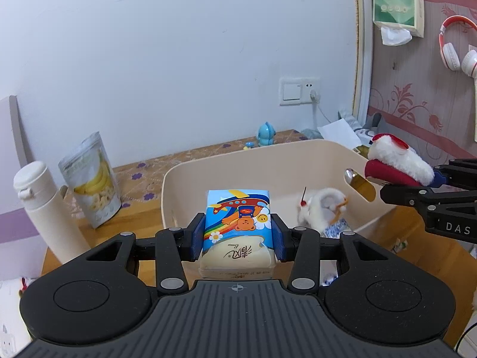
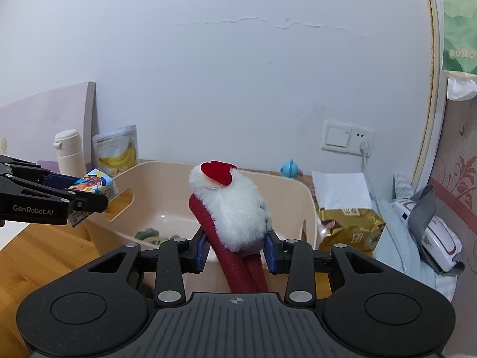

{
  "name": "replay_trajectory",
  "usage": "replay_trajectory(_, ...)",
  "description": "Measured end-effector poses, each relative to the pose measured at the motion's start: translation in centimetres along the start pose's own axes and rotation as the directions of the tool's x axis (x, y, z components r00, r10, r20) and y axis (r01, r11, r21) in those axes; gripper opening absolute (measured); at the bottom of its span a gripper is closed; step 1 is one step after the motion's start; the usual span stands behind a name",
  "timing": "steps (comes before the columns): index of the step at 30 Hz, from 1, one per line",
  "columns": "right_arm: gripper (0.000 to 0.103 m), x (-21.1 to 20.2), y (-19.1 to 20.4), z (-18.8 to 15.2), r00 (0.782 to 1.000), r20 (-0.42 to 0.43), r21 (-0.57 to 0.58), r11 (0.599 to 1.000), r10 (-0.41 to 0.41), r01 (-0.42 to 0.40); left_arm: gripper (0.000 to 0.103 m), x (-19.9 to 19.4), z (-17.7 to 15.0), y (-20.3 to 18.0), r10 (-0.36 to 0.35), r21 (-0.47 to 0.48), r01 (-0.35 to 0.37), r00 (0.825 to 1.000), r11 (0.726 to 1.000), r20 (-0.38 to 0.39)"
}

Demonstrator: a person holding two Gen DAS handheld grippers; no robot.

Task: Organize objects
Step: 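Carry the tissue pack and Santa plush into the beige bin and open both grippers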

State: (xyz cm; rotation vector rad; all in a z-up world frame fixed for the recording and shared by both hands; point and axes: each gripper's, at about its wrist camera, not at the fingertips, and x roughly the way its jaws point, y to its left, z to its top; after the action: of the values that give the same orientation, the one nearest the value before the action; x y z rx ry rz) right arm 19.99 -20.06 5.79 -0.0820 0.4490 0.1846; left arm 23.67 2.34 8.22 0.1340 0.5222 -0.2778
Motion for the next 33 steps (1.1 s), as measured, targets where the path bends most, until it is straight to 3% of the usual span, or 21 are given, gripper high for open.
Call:
replay_trajectory(15, 0.036, 3.8, -1.6, 1.9, 1.0, -0.024, -0.017, 1.0, -0.018, 0.017, 0.046, 6.4, 1.6, -0.6, -0.028, 0.031, 0.03, 0.998, 0.999, -0.065)
replay_trajectory(33, 0.036, 10.1, -0.4, 1.6, 0.984, -0.177, -0.116, 0.993, -0.029, 0.008, 0.046, 12.3, 0.7, -0.2, -0.027, 0.072, 0.043, 0.978, 0.997, -0.209)
